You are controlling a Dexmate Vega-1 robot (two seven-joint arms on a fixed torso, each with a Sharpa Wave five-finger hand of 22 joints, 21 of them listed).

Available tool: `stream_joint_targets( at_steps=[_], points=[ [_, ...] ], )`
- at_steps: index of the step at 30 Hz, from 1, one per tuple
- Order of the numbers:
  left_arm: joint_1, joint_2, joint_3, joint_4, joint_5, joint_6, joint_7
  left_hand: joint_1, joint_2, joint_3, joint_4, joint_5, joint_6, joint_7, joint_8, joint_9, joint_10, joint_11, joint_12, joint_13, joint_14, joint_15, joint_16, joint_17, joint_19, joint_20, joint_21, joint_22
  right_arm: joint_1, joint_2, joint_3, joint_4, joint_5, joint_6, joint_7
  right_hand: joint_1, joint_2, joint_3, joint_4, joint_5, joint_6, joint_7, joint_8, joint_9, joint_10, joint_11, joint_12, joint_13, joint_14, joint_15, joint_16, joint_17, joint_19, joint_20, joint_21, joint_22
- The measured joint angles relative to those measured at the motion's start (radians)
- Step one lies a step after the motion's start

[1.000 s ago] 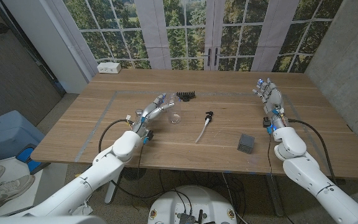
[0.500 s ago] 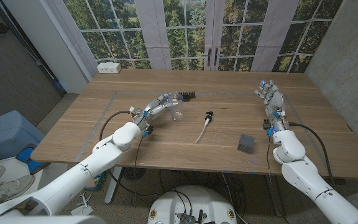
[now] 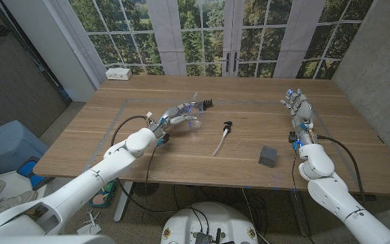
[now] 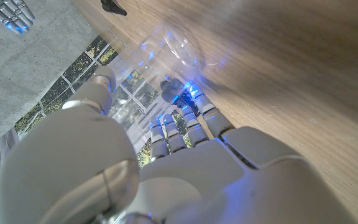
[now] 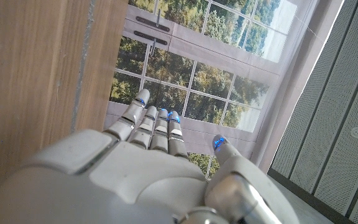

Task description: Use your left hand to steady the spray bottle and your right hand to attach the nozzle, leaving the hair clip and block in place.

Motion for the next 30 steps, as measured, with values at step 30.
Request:
stream_joint_targets(
  at_steps=[30],
  points=[
    [-0.05, -0.056, 0.021, 0.057, 0.023, 0.014, 0.064, 0.206, -0.001, 0.003, -0.017, -0.019, 0.385, 0.081, 0.142, 0.005, 0.481, 0.049, 0.162, 0.004, 0.457, -0.025, 0.044, 0.005, 0.135, -0.027, 0.099, 0.018, 0.004, -0.007, 0.007, -0.025, -0.026, -0.066, -0.063, 0.155, 0.002, 0.062, -0.179, 0.0, 0.017, 0.01, 0.0, 0.0, 0.037, 0.012, 0.0, 0.0, 0.073, 0.018, 0.012, -0.037, 0.067, 0.014, -0.027, 0.006]
  ],
)
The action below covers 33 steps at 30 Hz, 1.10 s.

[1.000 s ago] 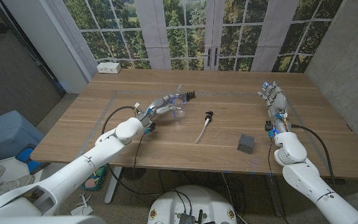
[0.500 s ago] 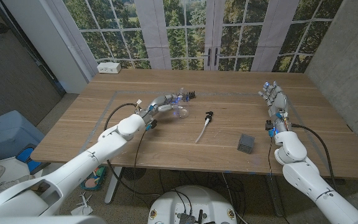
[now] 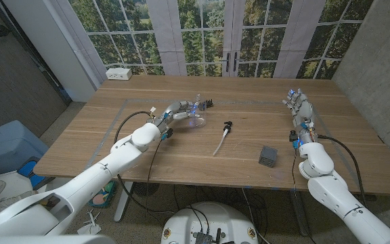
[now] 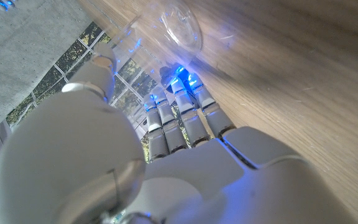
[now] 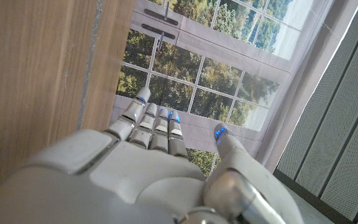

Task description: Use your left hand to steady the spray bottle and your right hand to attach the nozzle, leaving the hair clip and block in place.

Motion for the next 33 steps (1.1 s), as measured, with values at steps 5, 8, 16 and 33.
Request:
stream_joint_targets(
  at_steps=[5, 8, 16, 33],
  points=[
    [0.0, -0.008, 0.003, 0.005, 0.01, 0.002, 0.022, 0.023, -0.023, -0.012, 0.0, 0.0, 0.02, 0.001, 0.025, 0.0, 0.025, 0.007, 0.0, 0.0, 0.018, -0.001, 0.0, 0.004, 0.014, -0.014, 0.008, 0.0, -0.019, -0.016, 0.005, -0.062, -0.033, -0.073, -0.066, 0.05, -0.002, 0.011, -0.057, 0.008, 0.039, 0.014, 0.011, 0.0, 0.035, 0.003, 0.014, 0.003, 0.058, 0.01, 0.032, 0.005, 0.023, 0.015, 0.0, 0.006],
    [0.0, -0.015, 0.005, 0.014, 0.012, 0.0, 0.03, 0.031, -0.031, -0.023, 0.003, 0.0, 0.043, 0.0, 0.025, 0.0, 0.054, 0.007, 0.001, 0.001, 0.029, -0.004, 0.0, 0.005, 0.021, -0.021, 0.012, 0.0, -0.03, -0.026, 0.005, -0.108, -0.07, -0.152, -0.137, 0.074, -0.002, 0.009, -0.069, 0.015, 0.068, 0.013, 0.02, 0.004, 0.066, 0.009, 0.026, 0.013, 0.102, 0.006, 0.058, 0.019, 0.044, 0.03, 0.003, 0.01],
    [-0.005, -0.03, 0.012, 0.038, 0.014, -0.003, 0.037, 0.043, -0.043, -0.038, 0.01, 0.0, 0.055, -0.005, 0.025, 0.0, 0.058, 0.004, 0.013, 0.001, 0.045, -0.002, 0.0, 0.004, 0.021, -0.029, 0.019, 0.0, -0.042, -0.044, 0.0, -0.202, -0.168, -0.375, -0.314, 0.112, -0.003, 0.0, -0.079, 0.015, 0.124, 0.006, 0.033, 0.01, 0.128, -0.001, 0.055, 0.039, 0.168, -0.01, 0.115, 0.062, 0.076, 0.04, 0.022, 0.017],
    [-0.029, -0.062, 0.023, 0.098, 0.006, -0.036, 0.027, 0.051, -0.051, -0.056, 0.014, -0.001, 0.066, -0.009, 0.013, 0.0, 0.061, 0.004, 0.013, 0.002, 0.054, -0.008, -0.001, 0.004, 0.026, -0.034, 0.027, 0.004, -0.009, -0.089, -0.081, -0.455, -0.287, -0.958, -0.473, 0.14, -0.02, -0.028, -0.079, 0.015, 0.158, 0.005, 0.041, 0.015, 0.173, -0.006, 0.081, 0.068, 0.234, -0.022, 0.186, 0.123, 0.117, 0.049, 0.05, 0.026]
  ],
)
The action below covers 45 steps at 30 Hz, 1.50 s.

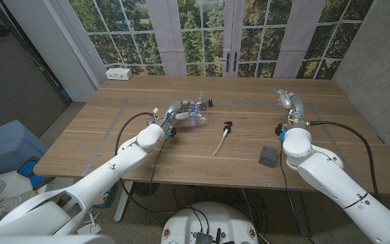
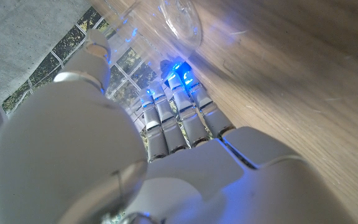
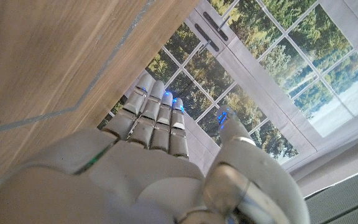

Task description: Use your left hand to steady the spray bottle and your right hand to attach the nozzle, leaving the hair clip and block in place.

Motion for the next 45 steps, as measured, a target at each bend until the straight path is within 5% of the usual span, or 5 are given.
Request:
stream_joint_targets(
  at_steps=[1, 15, 19, 23, 45],
  points=[
    [-0.002, -0.003, 0.001, 0.005, -0.009, -0.025, -0.014, 0.0, 0.0, 0.0, 0.0, 0.0, 0.0, 0.0, 0.0, 0.0, 0.0, 0.0, 0.0, 0.0, 0.0, 0.0, 0.0, 0.0, 0.0, 0.0, 0.0, 0.001, 0.069, -0.006, -0.076, -0.09, -0.005, -0.029, -0.002, 0.0, 0.0, -0.001, -0.001, 0.0, 0.001, 0.001, 0.0, 0.0, 0.004, 0.003, 0.0, 0.003, 0.002, 0.001, 0.006, 0.003, 0.003, 0.003, 0.0, 0.001],
    [-0.006, -0.014, 0.003, 0.026, -0.017, -0.056, -0.025, 0.009, -0.009, -0.016, 0.003, 0.002, 0.025, -0.003, -0.01, 0.0, 0.021, -0.011, -0.005, 0.001, 0.003, 0.0, -0.004, 0.0, 0.0, 0.0, 0.006, 0.001, 0.222, 0.001, -0.259, -0.165, -0.092, -0.519, -0.019, 0.012, -0.025, -0.027, -0.011, -0.012, 0.022, 0.0, 0.008, 0.0, 0.025, -0.007, 0.013, 0.021, 0.012, -0.009, 0.034, 0.042, 0.007, 0.007, 0.007, 0.001],
    [-0.006, -0.016, 0.003, 0.028, -0.017, -0.056, -0.025, 0.012, -0.012, -0.017, 0.004, 0.002, 0.03, 0.002, -0.012, 0.0, 0.021, -0.011, -0.006, 0.001, 0.009, -0.002, -0.004, 0.0, 0.0, 0.0, 0.006, 0.001, 0.222, 0.001, -0.259, -0.165, -0.109, -0.644, -0.013, 0.022, -0.036, -0.035, -0.009, -0.013, 0.029, 0.0, 0.008, 0.005, 0.027, -0.005, 0.016, 0.026, 0.012, -0.009, 0.042, 0.05, 0.01, 0.011, 0.011, 0.001],
    [-0.006, -0.017, 0.003, 0.03, -0.02, -0.063, -0.027, 0.012, -0.012, -0.017, 0.004, 0.002, 0.03, 0.002, -0.012, 0.0, 0.021, -0.01, -0.006, 0.001, 0.009, -0.002, -0.004, 0.0, 0.0, 0.0, 0.006, 0.001, 0.297, 0.0, -0.359, -0.172, -0.116, -0.738, -0.018, 0.023, -0.037, -0.036, -0.01, -0.016, 0.03, 0.002, 0.008, 0.005, 0.027, -0.005, 0.016, 0.03, 0.012, -0.009, 0.046, 0.061, 0.01, 0.011, 0.011, 0.001],
    [0.0, -0.021, 0.002, 0.033, -0.023, -0.074, -0.023, 0.011, -0.011, -0.036, 0.008, 0.001, 0.048, -0.002, -0.019, 0.0, 0.038, -0.009, -0.009, 0.001, 0.009, -0.002, -0.012, 0.0, 0.0, 0.0, 0.013, 0.001, 0.562, -0.119, -0.665, -0.154, 0.268, -0.86, -0.292, 0.05, -0.045, -0.059, -0.006, -0.016, 0.041, -0.02, 0.008, 0.009, 0.019, -0.027, 0.023, 0.059, -0.019, -0.011, 0.076, 0.118, -0.005, 0.004, 0.011, 0.0]
  ],
)
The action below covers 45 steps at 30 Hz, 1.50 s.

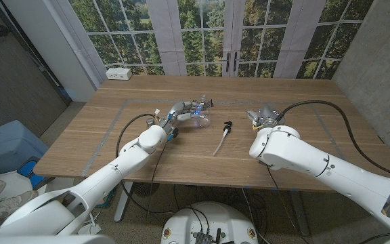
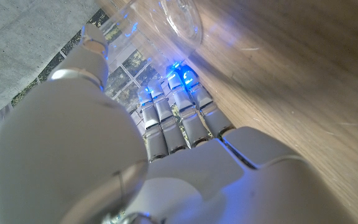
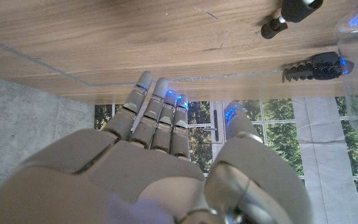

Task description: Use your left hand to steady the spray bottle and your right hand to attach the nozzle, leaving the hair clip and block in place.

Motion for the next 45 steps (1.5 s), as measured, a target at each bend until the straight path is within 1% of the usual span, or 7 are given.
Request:
stream_joint_targets(
  at_steps=[6, 12, 14, 15, 22, 28, 45],
  points=[
    [0.004, 0.0, -0.001, -0.003, 0.003, -0.001, 0.009, 0.0, 0.0, -0.001, -0.001, -0.001, 0.0, 0.0, -0.001, 0.0, 0.002, -0.001, 0.0, 0.0, 0.0, 0.0, 0.0, 0.0, 0.0, 0.0, 0.003, 0.0, 0.063, -0.014, -0.084, 0.011, 0.039, -0.004, -0.02, 0.005, -0.005, -0.006, 0.0, 0.0, 0.0, 0.0, 0.0, 0.0, 0.0, 0.0, 0.0, 0.005, 0.0, 0.0, 0.007, 0.011, 0.0, 0.0, 0.0, 0.0],
    [0.009, 0.002, -0.003, -0.009, 0.006, -0.001, 0.013, 0.0, 0.0, -0.007, 0.001, 0.001, 0.0, 0.0, -0.004, 0.0, 0.002, -0.001, -0.001, 0.0, 0.0, 0.0, 0.0, 0.0, 0.0, 0.0, 0.004, 0.0, 0.097, -0.016, -0.131, 0.02, 0.063, -0.006, -0.035, 0.019, -0.018, -0.008, 0.0, 0.0, 0.005, -0.005, 0.002, 0.0, 0.005, -0.005, 0.0, 0.013, 0.0, 0.0, 0.017, 0.025, -0.004, -0.004, 0.004, 0.0],
    [0.01, 0.003, -0.004, -0.012, 0.006, -0.001, 0.015, 0.0, 0.0, -0.007, 0.001, 0.001, 0.001, 0.0, -0.005, 0.0, 0.002, -0.001, -0.001, 0.0, 0.002, 0.002, 0.0, 0.0, 0.0, 0.0, 0.004, 0.0, 0.113, -0.016, -0.156, 0.025, 0.064, -0.007, -0.037, 0.028, -0.009, -0.012, -0.004, 0.0, 0.01, -0.001, 0.006, 0.0, 0.005, -0.005, 0.006, 0.017, 0.0, 0.0, 0.024, 0.033, -0.003, -0.003, 0.004, 0.0],
    [0.01, 0.003, -0.004, -0.012, 0.007, -0.001, 0.016, 0.0, 0.0, -0.007, 0.001, 0.001, 0.002, -0.002, -0.005, 0.0, 0.003, 0.0, -0.003, 0.0, 0.004, 0.0, 0.0, 0.0, 0.0, 0.0, 0.004, 0.0, 0.117, -0.016, -0.164, 0.026, 0.064, -0.007, -0.037, 0.028, -0.009, -0.015, -0.001, 0.0, 0.013, 0.002, 0.006, 0.0, 0.006, -0.005, 0.009, 0.019, 0.0, 0.0, 0.028, 0.036, -0.001, 0.007, 0.008, 0.0],
    [0.016, 0.007, -0.006, -0.018, 0.008, -0.001, 0.02, 0.0, 0.0, -0.013, 0.0, 0.001, 0.009, 0.006, -0.01, 0.0, 0.01, 0.0, -0.007, 0.0, 0.007, -0.004, 0.0, 0.0, 0.0, 0.0, 0.008, 0.0, 0.143, -0.001, -0.217, 0.042, 0.048, -0.008, -0.042, 0.056, -0.037, -0.037, 0.001, -0.004, 0.049, 0.001, 0.021, 0.005, 0.042, -0.005, 0.028, 0.036, 0.044, -0.004, 0.067, 0.067, 0.017, 0.028, 0.019, 0.0],
    [0.02, 0.01, -0.008, -0.023, 0.008, -0.001, 0.02, 0.0, 0.0, -0.016, 0.0, 0.004, 0.011, 0.007, -0.01, 0.0, 0.01, 0.0, -0.008, 0.0, 0.007, -0.004, -0.007, 0.0, 0.0, 0.0, 0.008, 0.0, 0.176, 0.012, -0.266, 0.058, 0.039, -0.009, -0.044, 0.056, -0.038, -0.048, 0.005, -0.008, 0.068, -0.003, 0.021, 0.005, 0.07, -0.012, 0.041, 0.051, 0.076, -0.004, 0.105, 0.1, 0.024, 0.034, 0.027, 0.0],
    [0.027, 0.012, -0.013, -0.024, 0.006, -0.005, 0.023, 0.0, 0.0, -0.027, 0.0, 0.005, 0.018, 0.0, -0.013, 0.0, 0.017, -0.003, -0.004, 0.0, 0.007, -0.004, -0.007, 0.0, 0.0, 0.0, 0.011, -0.003, 0.292, 0.048, -0.402, 0.102, 0.094, -0.009, -0.046, 0.056, -0.038, -0.066, 0.008, -0.008, 0.071, 0.0, 0.028, 0.005, 0.081, -0.012, 0.047, 0.074, 0.076, -0.004, 0.143, 0.149, 0.024, 0.034, 0.035, 0.005]
  ],
)
